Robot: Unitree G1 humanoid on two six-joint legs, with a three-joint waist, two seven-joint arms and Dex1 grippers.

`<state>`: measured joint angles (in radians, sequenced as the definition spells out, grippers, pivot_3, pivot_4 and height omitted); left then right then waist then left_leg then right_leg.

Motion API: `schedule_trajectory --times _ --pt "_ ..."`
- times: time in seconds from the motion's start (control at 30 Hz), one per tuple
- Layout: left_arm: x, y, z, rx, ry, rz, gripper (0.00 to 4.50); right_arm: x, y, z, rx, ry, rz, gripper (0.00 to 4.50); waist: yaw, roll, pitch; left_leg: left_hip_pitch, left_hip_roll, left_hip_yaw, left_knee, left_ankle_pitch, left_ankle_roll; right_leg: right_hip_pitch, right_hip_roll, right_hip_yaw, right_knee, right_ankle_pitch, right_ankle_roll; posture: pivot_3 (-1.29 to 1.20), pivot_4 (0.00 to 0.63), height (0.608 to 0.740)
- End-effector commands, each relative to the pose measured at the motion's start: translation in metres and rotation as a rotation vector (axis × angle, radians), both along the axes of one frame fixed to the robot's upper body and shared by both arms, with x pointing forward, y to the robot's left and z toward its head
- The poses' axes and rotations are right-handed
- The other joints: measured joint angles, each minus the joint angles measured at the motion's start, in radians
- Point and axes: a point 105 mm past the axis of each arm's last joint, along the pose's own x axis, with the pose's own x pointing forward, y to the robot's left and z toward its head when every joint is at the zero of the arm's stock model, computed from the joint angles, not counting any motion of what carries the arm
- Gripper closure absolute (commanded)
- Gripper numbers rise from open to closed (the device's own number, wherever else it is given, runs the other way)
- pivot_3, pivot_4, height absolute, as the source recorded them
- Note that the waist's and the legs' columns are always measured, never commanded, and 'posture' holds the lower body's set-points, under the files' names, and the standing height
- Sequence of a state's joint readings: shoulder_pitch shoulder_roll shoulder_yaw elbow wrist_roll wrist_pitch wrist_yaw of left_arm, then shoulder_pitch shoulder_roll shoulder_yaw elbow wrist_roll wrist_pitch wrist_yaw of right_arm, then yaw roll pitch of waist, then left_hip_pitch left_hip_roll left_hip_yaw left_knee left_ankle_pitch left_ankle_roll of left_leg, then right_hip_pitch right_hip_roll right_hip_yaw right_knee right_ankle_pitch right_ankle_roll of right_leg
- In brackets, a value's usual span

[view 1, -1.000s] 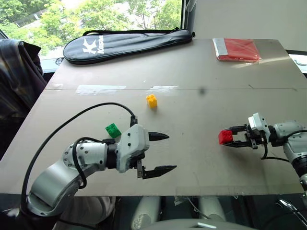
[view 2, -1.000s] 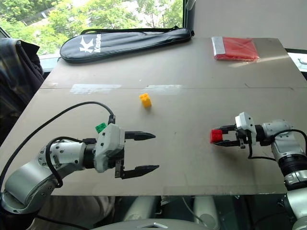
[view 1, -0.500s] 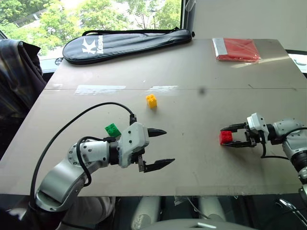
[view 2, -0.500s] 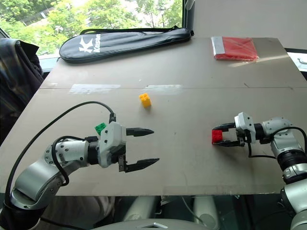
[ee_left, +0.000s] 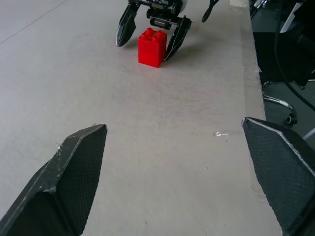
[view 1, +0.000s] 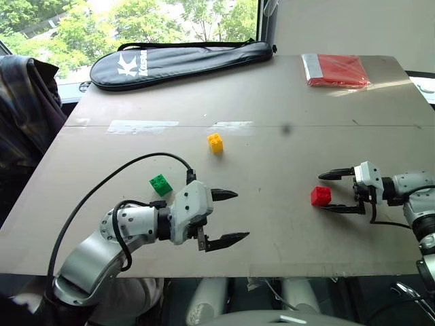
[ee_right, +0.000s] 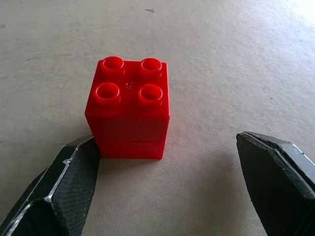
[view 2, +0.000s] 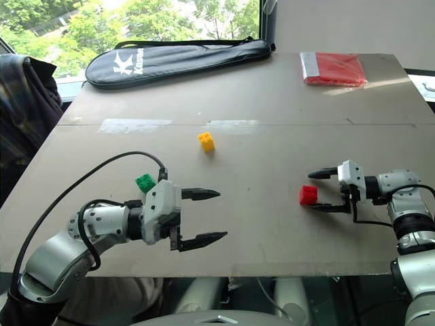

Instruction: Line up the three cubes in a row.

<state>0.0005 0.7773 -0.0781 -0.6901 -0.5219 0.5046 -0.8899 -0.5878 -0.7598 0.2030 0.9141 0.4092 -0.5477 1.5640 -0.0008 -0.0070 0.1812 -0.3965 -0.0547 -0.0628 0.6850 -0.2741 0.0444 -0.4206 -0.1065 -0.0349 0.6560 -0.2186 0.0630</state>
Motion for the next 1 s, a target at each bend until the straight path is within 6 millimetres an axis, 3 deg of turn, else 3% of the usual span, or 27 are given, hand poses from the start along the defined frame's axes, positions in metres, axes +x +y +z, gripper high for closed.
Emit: schedule_trajectory --times 0.03,0.13,0.27,0.33,0.47,0.63,1.0 --pt "-0.008 0.002 0.003 -0.027 -0.019 0.020 0.00 -0.009 -0.010 0.021 0.023 -0.038 0.022 0.07 0.000 0.000 0.000 0.000 0.000 0.000 0.000 0.000 0.000 0.000 0.000 0.000 0.000 0.000 0.000 0.00 0.150 0.694" --pt "-0.004 0.011 -0.004 -0.061 -0.061 0.135 0.00 -0.020 -0.010 0.039 0.116 -0.043 0.033 0.07 0.004 0.002 0.001 -0.001 0.000 0.000 0.000 0.000 0.000 -0.001 -0.003 0.001 0.000 0.000 0.000 0.00 0.150 0.694" --pt "0.011 0.028 -0.011 -0.172 -0.155 0.388 0.00 -0.035 -0.012 0.045 0.191 -0.018 0.042 0.07 0.011 0.002 0.001 -0.001 0.000 0.000 0.000 -0.003 0.004 -0.001 -0.004 0.001 -0.001 0.000 0.000 0.00 0.150 0.694" --pt "0.014 0.046 -0.021 -0.211 -0.178 0.556 0.00 -0.042 -0.012 0.054 0.298 0.009 0.036 0.07 0.015 0.002 0.001 -0.001 0.001 0.001 0.000 -0.003 0.004 -0.001 -0.005 0.000 -0.001 0.000 -0.002 0.00 0.150 0.694" --pt "0.007 0.073 -0.041 -0.198 -0.214 0.766 0.00 -0.051 -0.012 0.063 0.405 0.027 0.037 0.07 0.017 0.002 0.001 -0.001 0.001 0.001 0.000 -0.003 0.005 -0.001 -0.006 0.000 -0.001 -0.001 -0.005 0.00 0.150 0.694" --pt "0.005 0.099 -0.053 -0.179 -0.257 0.978 0.00 -0.056 -0.007 0.069 0.497 0.038 0.057 0.07 0.019 0.002 0.001 -0.001 0.001 0.001 0.001 -0.003 0.005 0.000 -0.006 -0.001 -0.001 -0.002 -0.004 0.00 0.150 0.694" --pt "0.013 0.114 -0.065 -0.189 -0.234 1.259 0.00 -0.056 -0.007 0.073 0.489 0.034 0.058 0.07 0.020 0.001 0.001 -0.002 0.001 0.001 0.001 -0.003 0.005 -0.001 -0.005 -0.003 -0.001 0.001 0.000 0.00 0.150 0.694"
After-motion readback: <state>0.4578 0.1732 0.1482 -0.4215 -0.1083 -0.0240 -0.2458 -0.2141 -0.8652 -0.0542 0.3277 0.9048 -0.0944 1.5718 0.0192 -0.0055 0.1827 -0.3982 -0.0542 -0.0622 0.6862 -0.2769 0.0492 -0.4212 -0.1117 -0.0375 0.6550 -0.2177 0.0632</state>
